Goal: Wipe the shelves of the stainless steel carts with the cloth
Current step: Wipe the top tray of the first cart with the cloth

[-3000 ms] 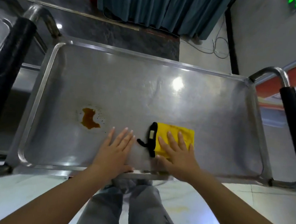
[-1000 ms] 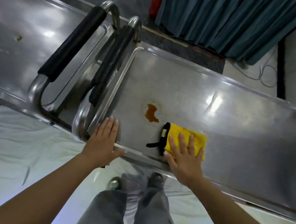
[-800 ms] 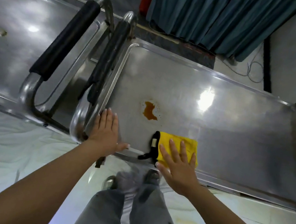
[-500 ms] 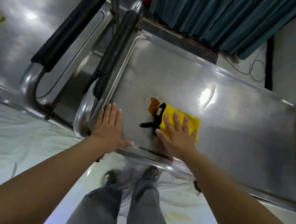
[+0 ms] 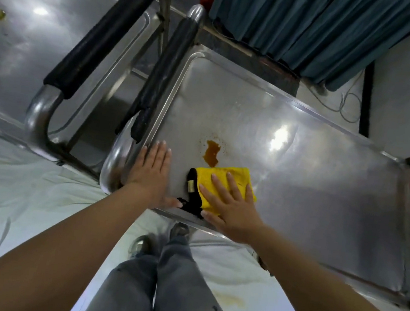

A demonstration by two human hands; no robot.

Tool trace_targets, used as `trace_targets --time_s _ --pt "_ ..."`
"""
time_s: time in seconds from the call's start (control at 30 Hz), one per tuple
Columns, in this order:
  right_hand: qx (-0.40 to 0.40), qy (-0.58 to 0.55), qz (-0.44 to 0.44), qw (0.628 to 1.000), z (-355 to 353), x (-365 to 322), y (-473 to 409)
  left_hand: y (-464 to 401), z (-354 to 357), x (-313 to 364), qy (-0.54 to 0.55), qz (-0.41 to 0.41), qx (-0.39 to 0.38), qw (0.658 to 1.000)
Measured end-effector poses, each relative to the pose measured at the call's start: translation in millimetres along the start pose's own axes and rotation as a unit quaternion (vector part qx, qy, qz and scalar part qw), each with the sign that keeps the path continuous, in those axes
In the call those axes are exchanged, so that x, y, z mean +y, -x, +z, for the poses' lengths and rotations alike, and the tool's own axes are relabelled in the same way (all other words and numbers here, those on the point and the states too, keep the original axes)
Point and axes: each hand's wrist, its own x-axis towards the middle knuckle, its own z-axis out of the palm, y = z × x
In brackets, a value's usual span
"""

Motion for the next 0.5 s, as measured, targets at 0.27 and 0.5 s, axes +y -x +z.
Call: trace_targets --time_s 0.27,0.5 --pt "0.015 -0.066 0.069 0.995 -37.5 -2.0 -73.9 0.2 3.7 1.5 0.011 -0.004 0.024 1.000" --pt "0.058 -0.002 -0.014 0.998 1.9 14.0 5.1 -6.4 -0.2 8.6 0.048 -0.008 0.105 0.993"
